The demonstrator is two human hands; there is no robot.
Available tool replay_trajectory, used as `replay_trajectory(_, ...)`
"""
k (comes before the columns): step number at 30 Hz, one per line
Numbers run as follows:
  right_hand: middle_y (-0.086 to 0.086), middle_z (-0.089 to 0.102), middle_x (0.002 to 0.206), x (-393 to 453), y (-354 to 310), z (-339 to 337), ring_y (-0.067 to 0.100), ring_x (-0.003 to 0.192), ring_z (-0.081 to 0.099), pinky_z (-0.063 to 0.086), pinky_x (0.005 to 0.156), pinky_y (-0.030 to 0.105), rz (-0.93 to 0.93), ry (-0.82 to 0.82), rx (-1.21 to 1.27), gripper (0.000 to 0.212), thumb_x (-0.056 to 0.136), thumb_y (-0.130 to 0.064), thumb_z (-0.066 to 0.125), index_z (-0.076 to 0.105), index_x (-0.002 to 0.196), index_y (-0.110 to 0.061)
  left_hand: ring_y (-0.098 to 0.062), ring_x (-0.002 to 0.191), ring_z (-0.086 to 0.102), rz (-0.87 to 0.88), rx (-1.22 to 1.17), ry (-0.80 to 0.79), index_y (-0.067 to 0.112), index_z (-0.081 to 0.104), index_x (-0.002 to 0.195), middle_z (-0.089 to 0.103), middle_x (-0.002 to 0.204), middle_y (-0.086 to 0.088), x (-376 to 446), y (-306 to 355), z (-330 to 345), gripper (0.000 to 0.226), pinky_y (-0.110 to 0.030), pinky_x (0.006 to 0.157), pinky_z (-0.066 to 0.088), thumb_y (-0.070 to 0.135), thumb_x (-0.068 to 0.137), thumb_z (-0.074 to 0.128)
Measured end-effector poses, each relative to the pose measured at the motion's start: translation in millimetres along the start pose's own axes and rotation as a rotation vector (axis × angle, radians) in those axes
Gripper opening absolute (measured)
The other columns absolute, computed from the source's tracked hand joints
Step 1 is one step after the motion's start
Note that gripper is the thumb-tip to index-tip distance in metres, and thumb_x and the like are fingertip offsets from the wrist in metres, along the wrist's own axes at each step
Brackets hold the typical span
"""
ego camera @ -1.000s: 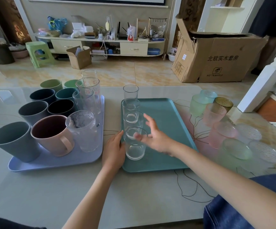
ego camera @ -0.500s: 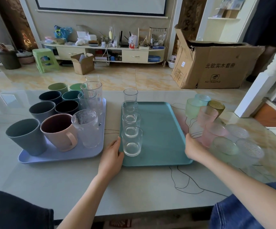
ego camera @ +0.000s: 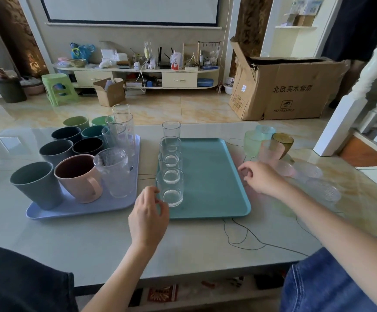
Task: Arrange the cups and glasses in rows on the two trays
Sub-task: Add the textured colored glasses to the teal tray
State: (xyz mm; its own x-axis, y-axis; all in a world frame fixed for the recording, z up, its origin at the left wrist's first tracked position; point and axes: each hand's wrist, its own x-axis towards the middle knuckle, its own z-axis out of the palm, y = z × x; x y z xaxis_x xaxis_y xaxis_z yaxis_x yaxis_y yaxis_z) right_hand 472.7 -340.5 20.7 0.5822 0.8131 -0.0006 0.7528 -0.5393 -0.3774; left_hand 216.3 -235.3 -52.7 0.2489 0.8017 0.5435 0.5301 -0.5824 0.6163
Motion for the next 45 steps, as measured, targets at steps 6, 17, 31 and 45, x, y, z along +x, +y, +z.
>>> replay_trajectory(6, -0.002, 0.059, 0.081, -10, 47, -64, 0.018, 0.075, 0.053, 0.039, 0.059, 0.026, 0.073, 0.189, 0.017, 0.029, 0.084, -0.002, 0.053, 0.068, 0.105, -0.016, -0.022, 0.077, 0.063, 0.379, -0.019, -0.22, 0.016, 0.054, 0.097, 0.063, 0.088, 0.002, 25, 79, 31, 0.019, -0.025, 0.051, 0.042, 0.015, 0.079, 0.053)
replay_trajectory(17, 0.005, 0.049, 0.139, -27, 117, -91, 0.027, 0.113, 0.054, 0.049, 0.086, 0.034, 0.33, -0.022, 0.006, 0.049, 0.085, -0.009, 0.064, 0.053, 0.129, -0.028, -0.018, 0.138, 0.025, 0.745, 0.137, -0.834, 0.025, 0.047, 0.133, 0.035, 0.148, 0.005, 54, 203, 149, 0.058, -0.035, 0.109, 0.026, -0.003, 0.083, 0.044)
replay_trajectory(31, 0.003, 0.052, 0.114, -6, 82, -56, 0.028, 0.116, 0.038, 0.036, 0.089, 0.036, 0.147, -0.103, -0.436, 0.034, 0.082, -0.042, 0.066, 0.063, 0.108, -0.02, -0.025, 0.099, 0.055, 0.718, 0.021, -0.663, 0.011, 0.062, 0.093, 0.066, 0.097, -0.004, 67, 171, 162, 0.014, -0.027, 0.078, 0.029, 0.016, 0.094, 0.049)
replay_trajectory(45, 0.003, 0.043, 0.072, 33, 15, -47, 0.029, 0.083, 0.045, 0.036, 0.066, 0.034, 0.036, 0.188, -0.137, 0.006, 0.095, -0.012, 0.043, 0.037, 0.093, -0.014, -0.033, 0.099, 0.056, 0.411, 0.24, -0.491, 0.014, 0.064, 0.101, 0.066, 0.106, -0.012, 192, 111, 113, 0.018, -0.032, 0.076, 0.035, 0.023, 0.093, 0.051)
